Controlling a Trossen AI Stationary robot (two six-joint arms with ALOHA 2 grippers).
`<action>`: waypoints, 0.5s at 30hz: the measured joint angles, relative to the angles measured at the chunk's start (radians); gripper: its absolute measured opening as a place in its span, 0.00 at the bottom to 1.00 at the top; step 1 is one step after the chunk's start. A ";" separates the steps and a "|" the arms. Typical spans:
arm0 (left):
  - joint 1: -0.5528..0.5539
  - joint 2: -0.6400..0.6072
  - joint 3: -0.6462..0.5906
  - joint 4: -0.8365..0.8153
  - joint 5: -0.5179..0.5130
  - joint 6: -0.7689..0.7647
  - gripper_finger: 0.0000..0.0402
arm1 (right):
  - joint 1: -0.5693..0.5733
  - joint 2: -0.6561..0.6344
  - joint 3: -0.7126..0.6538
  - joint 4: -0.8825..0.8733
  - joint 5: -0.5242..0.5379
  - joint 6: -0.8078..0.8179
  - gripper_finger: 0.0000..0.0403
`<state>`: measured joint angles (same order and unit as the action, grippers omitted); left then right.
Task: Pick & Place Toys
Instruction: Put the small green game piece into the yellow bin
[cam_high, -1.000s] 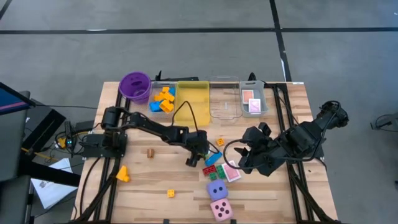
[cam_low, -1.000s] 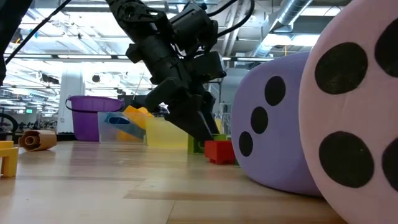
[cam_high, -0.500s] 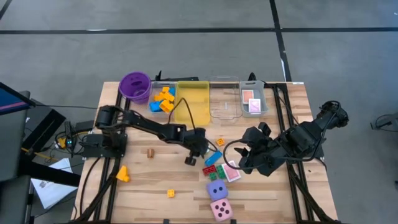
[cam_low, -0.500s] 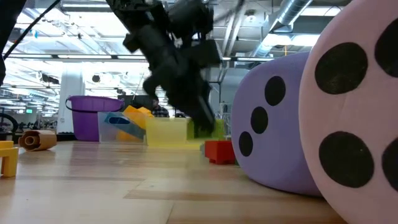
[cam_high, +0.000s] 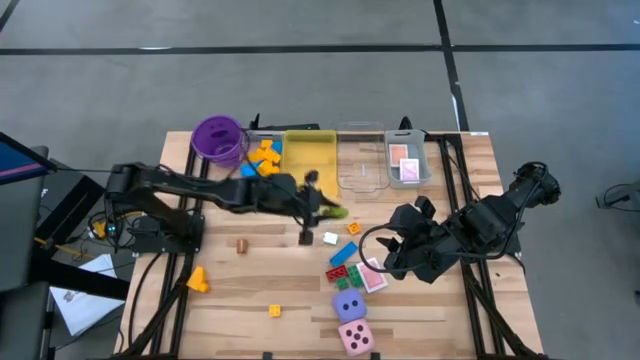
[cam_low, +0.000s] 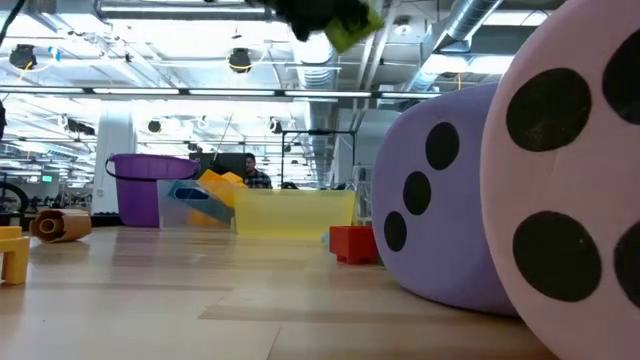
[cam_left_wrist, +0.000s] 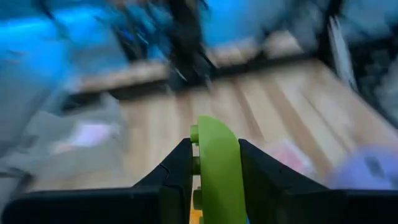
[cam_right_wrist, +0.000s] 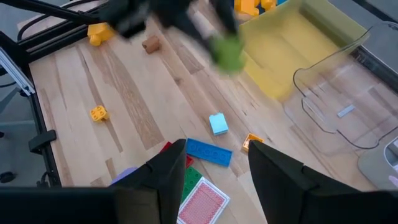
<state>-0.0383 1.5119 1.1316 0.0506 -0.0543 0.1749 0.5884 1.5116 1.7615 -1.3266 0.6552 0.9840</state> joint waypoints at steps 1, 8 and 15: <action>0.004 -0.019 0.000 0.009 -0.027 -0.016 0.21 | 0.000 0.000 0.000 0.000 0.000 0.000 0.42; 0.037 -0.098 0.001 0.094 -0.200 -0.140 0.21 | 0.000 0.000 0.000 0.002 0.004 -0.024 0.42; 0.048 -0.091 0.001 0.109 -0.215 -0.182 0.21 | 0.000 0.000 0.000 0.003 0.004 -0.026 0.42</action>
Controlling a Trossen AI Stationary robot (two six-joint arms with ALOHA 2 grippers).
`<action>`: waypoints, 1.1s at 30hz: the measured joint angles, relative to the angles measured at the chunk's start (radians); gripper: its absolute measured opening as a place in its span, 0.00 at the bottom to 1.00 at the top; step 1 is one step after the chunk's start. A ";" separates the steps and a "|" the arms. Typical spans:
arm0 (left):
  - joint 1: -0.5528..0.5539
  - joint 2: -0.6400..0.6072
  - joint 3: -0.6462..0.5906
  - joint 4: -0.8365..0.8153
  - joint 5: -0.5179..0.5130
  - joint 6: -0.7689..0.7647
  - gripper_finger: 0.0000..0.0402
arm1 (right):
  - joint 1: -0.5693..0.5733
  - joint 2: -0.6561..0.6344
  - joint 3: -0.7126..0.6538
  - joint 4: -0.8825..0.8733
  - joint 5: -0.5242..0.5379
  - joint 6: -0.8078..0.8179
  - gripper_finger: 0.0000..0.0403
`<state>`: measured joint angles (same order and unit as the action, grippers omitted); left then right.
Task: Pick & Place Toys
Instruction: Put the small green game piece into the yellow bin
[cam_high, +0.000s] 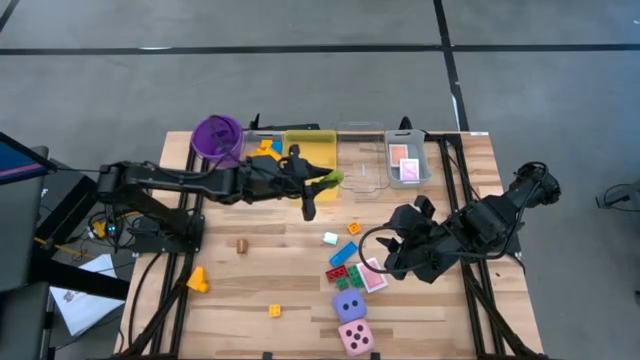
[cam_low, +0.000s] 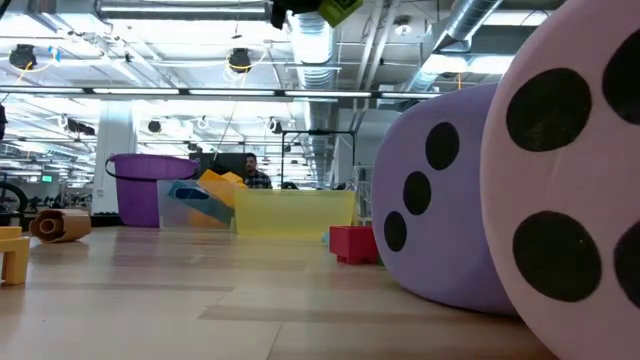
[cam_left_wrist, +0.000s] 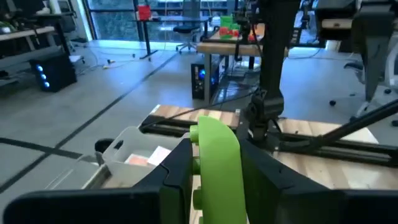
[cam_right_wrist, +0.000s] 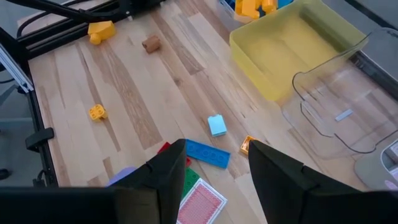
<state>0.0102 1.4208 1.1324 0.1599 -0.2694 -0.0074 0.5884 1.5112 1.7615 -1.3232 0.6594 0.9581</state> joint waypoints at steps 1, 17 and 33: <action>0.005 0.003 0.000 -0.005 -0.010 0.001 0.21 | 0.000 0.000 0.000 0.001 0.000 0.000 0.42; 0.244 0.101 0.000 -0.048 -0.247 -0.054 0.21 | 0.000 0.000 0.000 0.018 0.000 0.003 0.42; 0.296 0.231 0.000 -0.039 -0.167 -0.140 0.22 | 0.000 0.000 0.000 0.030 0.000 0.011 0.42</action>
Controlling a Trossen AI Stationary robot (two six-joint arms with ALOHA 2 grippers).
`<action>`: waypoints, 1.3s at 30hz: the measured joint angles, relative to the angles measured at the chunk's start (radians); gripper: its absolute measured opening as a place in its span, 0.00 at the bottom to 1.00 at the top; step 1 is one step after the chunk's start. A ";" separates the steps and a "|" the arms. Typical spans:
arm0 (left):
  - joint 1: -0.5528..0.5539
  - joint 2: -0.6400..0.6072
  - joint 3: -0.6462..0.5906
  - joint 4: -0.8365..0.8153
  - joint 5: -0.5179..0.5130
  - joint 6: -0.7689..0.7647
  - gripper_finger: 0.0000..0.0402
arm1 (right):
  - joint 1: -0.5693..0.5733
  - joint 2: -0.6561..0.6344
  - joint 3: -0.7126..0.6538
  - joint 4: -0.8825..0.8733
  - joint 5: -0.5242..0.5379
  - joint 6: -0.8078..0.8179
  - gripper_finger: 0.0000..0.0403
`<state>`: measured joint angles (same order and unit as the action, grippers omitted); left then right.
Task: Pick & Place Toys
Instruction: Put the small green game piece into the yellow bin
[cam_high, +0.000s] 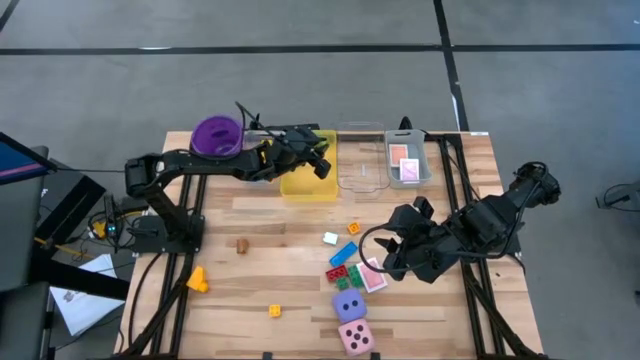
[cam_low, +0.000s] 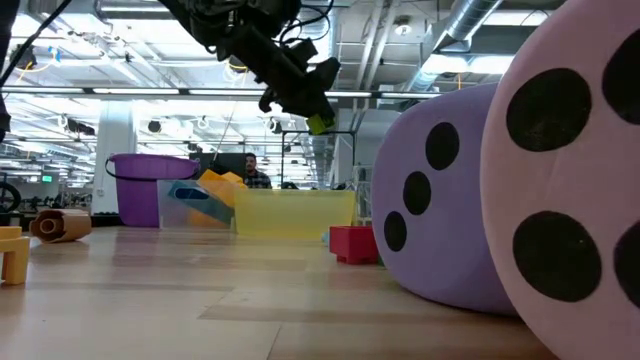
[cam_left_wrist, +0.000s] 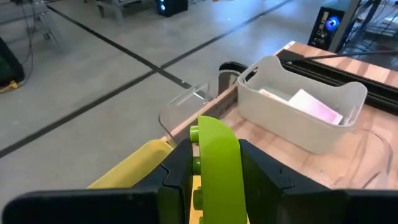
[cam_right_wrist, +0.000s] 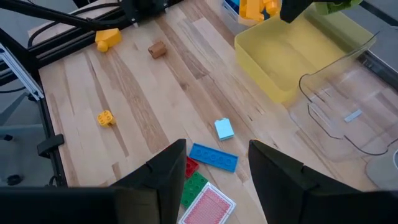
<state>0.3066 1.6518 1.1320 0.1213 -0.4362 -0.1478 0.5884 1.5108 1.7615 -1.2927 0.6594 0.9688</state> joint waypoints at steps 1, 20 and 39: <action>-0.002 0.000 0.000 0.000 0.000 0.000 0.22 | 0.000 0.000 0.000 0.000 0.000 0.000 0.42; -0.003 -0.009 0.000 0.009 0.000 -0.075 0.22 | -0.002 0.000 0.000 0.025 0.003 0.000 0.42; 0.094 -0.009 0.000 -0.193 -0.031 -0.074 0.25 | -0.002 0.001 0.000 0.060 0.022 0.000 0.42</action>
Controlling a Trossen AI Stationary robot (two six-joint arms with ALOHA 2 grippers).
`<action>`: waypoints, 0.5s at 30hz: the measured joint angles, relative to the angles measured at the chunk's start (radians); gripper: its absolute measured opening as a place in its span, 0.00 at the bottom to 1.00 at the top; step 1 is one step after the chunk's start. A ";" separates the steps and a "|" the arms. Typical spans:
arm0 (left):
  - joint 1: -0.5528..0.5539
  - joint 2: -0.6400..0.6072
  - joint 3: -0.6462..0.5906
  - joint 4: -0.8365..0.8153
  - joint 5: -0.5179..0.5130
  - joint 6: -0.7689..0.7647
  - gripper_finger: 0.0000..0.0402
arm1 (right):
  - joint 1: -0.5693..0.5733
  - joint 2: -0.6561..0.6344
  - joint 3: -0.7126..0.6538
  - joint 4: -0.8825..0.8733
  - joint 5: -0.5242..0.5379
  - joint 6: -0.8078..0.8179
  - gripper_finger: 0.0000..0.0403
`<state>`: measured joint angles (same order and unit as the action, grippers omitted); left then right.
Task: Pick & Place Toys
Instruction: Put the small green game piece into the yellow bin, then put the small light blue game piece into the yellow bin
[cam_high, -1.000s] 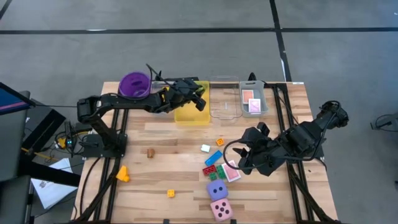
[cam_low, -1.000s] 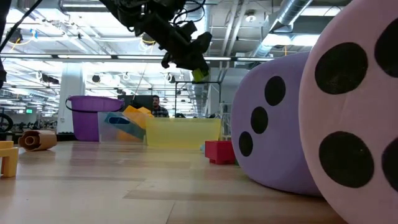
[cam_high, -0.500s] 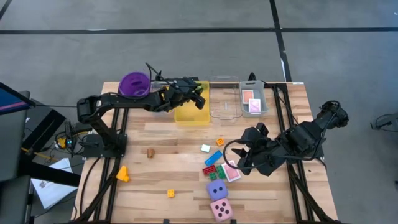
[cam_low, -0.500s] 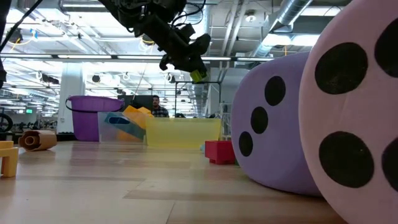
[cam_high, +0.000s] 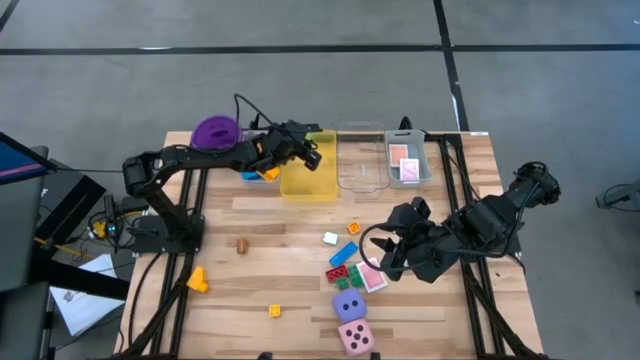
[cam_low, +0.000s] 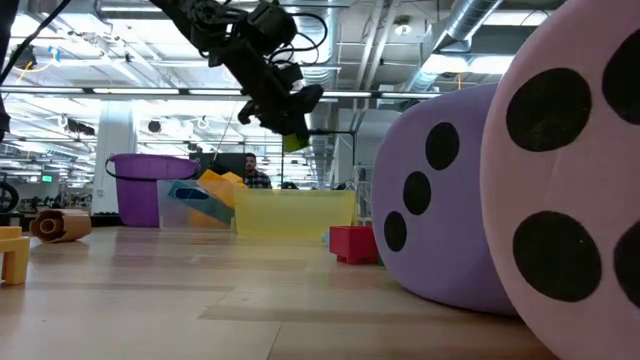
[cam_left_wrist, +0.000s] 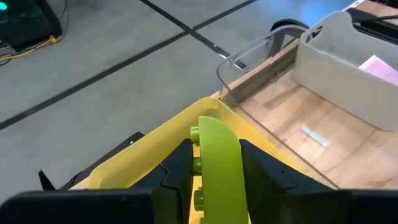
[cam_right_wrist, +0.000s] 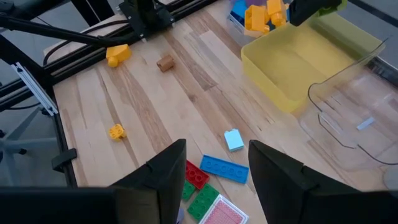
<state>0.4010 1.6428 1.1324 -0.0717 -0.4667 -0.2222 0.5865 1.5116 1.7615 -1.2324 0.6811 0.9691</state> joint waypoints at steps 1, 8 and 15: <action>0.003 0.000 0.000 -0.001 0.000 0.000 0.26 | 0.000 0.000 0.000 0.000 0.000 0.000 0.42; 0.006 0.000 0.000 0.000 0.000 0.000 0.38 | 0.000 0.000 0.000 0.009 0.000 0.000 0.42; 0.004 0.000 0.000 0.000 0.013 -0.004 0.47 | 0.000 0.000 0.000 0.018 0.000 0.000 0.42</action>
<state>0.4052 1.6428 1.1324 -0.0722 -0.4533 -0.2260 0.5865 1.5116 1.7615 -1.2140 0.6815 0.9692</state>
